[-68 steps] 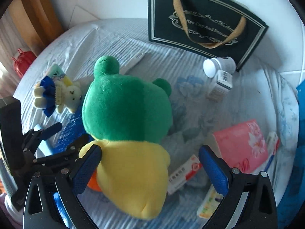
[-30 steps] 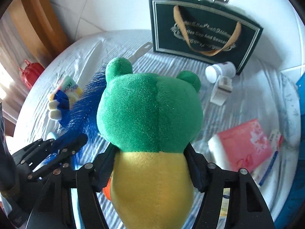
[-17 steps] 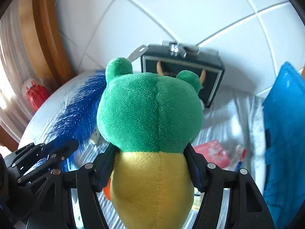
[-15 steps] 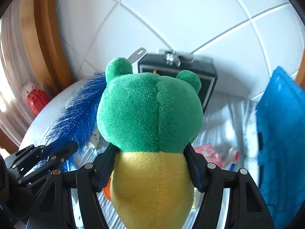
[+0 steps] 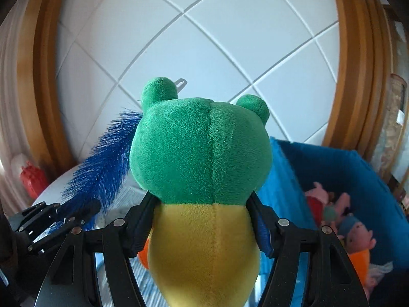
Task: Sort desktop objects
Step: 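Carry the brush and duck into the blue crate and release both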
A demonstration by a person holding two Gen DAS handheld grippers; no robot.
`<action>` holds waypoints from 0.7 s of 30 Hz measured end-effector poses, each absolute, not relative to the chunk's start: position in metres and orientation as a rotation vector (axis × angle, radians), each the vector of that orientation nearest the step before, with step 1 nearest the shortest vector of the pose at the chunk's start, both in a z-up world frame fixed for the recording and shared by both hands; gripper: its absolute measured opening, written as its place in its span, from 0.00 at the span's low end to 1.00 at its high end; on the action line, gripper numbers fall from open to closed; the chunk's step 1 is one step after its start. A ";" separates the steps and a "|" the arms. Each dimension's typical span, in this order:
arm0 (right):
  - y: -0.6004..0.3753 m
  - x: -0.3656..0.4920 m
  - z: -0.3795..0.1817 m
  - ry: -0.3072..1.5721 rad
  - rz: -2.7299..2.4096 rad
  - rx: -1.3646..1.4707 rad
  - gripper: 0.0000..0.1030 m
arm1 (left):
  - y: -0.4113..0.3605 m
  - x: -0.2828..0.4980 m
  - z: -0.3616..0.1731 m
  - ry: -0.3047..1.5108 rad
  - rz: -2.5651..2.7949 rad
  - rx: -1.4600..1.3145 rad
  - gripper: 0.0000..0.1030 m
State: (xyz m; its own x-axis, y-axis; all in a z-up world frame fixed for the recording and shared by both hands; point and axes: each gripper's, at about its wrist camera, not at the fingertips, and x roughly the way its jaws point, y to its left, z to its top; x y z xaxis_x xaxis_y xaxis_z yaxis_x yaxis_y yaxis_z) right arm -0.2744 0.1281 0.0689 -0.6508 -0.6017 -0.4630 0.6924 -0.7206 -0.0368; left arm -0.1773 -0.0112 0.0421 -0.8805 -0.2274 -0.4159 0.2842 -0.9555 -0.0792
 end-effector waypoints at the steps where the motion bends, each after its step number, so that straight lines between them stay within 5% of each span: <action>1: 0.147 -0.278 0.075 0.260 -2.355 0.543 0.65 | 0.004 -0.183 0.047 0.190 -2.827 0.582 0.15; 13: 0.342 -0.346 0.095 0.276 -2.615 0.569 0.66 | 0.209 -0.271 0.082 0.256 -3.037 0.669 0.15; 21: 0.401 -0.435 0.071 0.326 -2.597 0.727 0.66 | 0.275 -0.359 0.058 0.304 -2.894 0.860 0.15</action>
State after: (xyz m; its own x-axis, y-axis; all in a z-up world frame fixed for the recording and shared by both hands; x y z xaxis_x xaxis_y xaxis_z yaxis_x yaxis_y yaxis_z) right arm -0.4350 0.4010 0.0709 -0.7742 -0.3327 -0.5385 0.4556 -0.8835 -0.1090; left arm -0.3594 0.2747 0.0581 -0.8340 -0.0451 -0.5500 0.1584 -0.9743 -0.1603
